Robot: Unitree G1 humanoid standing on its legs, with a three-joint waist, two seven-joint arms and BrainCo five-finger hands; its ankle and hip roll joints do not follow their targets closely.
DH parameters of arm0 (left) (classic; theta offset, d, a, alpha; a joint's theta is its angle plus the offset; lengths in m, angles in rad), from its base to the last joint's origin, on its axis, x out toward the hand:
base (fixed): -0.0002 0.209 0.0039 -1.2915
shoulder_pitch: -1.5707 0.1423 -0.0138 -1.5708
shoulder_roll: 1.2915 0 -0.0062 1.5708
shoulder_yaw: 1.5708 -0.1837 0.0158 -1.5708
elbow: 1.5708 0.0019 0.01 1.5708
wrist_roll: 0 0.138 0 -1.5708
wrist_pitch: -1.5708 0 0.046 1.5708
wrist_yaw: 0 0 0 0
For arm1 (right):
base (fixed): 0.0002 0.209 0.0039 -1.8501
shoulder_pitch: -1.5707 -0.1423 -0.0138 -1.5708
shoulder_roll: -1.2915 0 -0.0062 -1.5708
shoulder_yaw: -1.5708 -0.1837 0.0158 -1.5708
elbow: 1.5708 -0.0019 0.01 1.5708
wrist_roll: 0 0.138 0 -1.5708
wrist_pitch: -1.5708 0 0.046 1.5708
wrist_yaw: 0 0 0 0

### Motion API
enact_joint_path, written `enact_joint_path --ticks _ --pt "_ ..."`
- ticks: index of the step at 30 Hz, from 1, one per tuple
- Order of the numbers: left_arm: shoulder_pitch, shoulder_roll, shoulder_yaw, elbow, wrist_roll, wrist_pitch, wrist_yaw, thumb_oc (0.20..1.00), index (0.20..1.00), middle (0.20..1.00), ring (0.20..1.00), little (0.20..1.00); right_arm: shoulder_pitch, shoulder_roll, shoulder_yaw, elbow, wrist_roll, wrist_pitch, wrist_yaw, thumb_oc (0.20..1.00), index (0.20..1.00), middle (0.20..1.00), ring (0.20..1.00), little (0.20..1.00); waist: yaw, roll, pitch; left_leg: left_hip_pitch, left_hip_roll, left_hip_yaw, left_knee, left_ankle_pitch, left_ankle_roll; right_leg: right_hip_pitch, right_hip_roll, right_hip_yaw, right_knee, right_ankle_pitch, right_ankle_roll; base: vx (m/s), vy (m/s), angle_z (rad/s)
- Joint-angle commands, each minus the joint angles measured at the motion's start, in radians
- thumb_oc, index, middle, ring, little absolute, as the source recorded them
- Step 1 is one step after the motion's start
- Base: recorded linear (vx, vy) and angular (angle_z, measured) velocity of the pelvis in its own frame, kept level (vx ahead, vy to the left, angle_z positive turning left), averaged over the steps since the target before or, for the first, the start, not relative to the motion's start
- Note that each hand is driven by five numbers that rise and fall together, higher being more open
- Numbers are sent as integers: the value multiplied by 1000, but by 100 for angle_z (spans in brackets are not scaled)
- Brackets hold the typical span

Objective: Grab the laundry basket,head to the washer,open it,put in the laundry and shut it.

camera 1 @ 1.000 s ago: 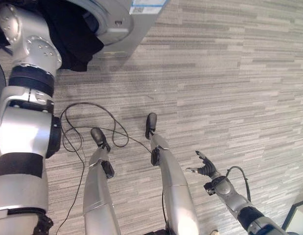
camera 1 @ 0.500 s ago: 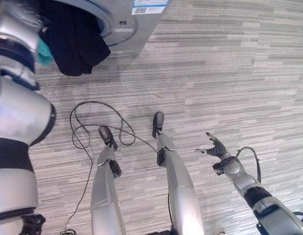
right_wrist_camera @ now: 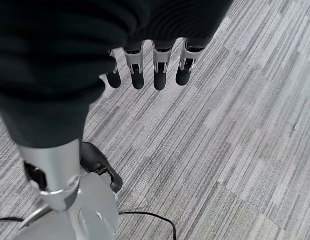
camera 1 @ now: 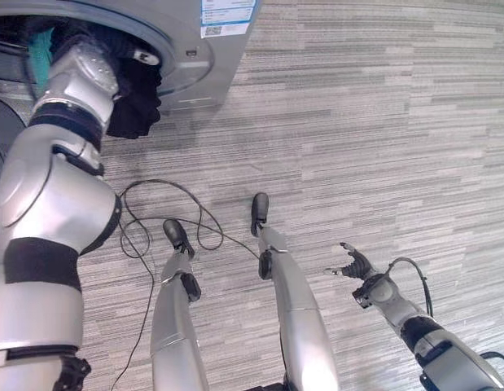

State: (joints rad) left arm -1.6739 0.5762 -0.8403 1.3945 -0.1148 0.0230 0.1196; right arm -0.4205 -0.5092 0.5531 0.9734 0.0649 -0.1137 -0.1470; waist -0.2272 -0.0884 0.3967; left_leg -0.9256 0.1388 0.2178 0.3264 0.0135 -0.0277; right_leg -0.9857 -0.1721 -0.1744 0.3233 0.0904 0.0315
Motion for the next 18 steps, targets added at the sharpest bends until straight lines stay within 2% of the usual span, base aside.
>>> enact_joint_path --ticks 1,6,8,12,13,14,15,16,17,18 --pt "-67 -26 11 29 -36 -92 29 1000 1000 1000 1000 1000 56 -24 43 52 28 -3 4 1000 1000 1000 1000 1000 -42 59 -81 61 36 -92 13 -105 -19 67 38 32 63 -140 54 0 0 0" --pt "-18 -49 -3 -70 101 -124 142 1000 1000 1000 1000 1000 69 -35 22 32 29 -27 7 1000 1000 1000 1000 1000 -28 58 -73 129 27 -94 -31 -88 -25 127 37 24 37 -131 63 -8 5 4" --pt "202 -19 47 -295 269 -143 269 1000 1000 1000 1000 1000 99 -31 -34 7 16 -44 -10 1000 1000 1000 1000 1000 6 53 -62 203 14 -101 -59 -85 -25 200 30 9 15 -128 71 -11 4 2" --pt "598 45 171 -620 474 -125 352 1000 1000 1000 1000 1000 173 1 -100 -10 -26 -48 -34 1000 1000 1000 1000 1000 55 44 -62 301 -1 -113 -86 -93 -25 306 20 0 -22 -125 76 8 13 5" --pt "611 47 178 -631 479 -121 351 1000 1000 1000 1000 1000 178 0 -97 -11 -28 -48 -34 1000 1000 1000 1000 1000 53 45 -64 307 -1 -112 -88 -93 -25 312 21 0 -24 -125 76 0 0 0" --pt "701 40 211 -682 510 -114 357 1000 1000 1000 1000 1000 193 4 -109 -14 -35 -46 -36 1000 1000 1000 1000 1000 62 44 -66 336 -5 -112 -96 -96 -24 339 19 -1 -32 -128 76 63 55 1" --pt "887 23 261 -768 568 -121 354 1000 1000 1000 1000 1000 224 16 -132 -12 -58 -41 -42 1000 1000 1000 1000 1000 80 42 -73 388 -13 -115 -106 -101 -23 401 13 -5 -50 -125 77 62 54 0" --pt "888 23 262 -769 569 -120 354 1000 1000 1000 1000 1000 224 16 -131 -13 -58 -41 -42 1000 1000 1000 1000 1000 79 42 -72 390 -13 -115 -107 -100 -23 403 13 -5 -51 -125 77 100 105 -1" --pt "1048 -26 295 -801 558 -149 321 1000 1000 1000 1000 1000 231 31 -150 3 -71 -31 -42 1000 1000 1000 1000 1000 98 43 -84 438 -20 -113 -116 -105 -20 454 10 -7 -57 -125 78 88 95 5" --pt "1132 -54 305 -809 541 -163 289 1000 1000 1000 1000 1000 234 37 -148 20 -83 -19 -38 1000 1000 1000 1000 1000 105 45 -89 475 -23 -114 -125 -109 -18 491 6 -7 -65 -123 80 120 124 7"
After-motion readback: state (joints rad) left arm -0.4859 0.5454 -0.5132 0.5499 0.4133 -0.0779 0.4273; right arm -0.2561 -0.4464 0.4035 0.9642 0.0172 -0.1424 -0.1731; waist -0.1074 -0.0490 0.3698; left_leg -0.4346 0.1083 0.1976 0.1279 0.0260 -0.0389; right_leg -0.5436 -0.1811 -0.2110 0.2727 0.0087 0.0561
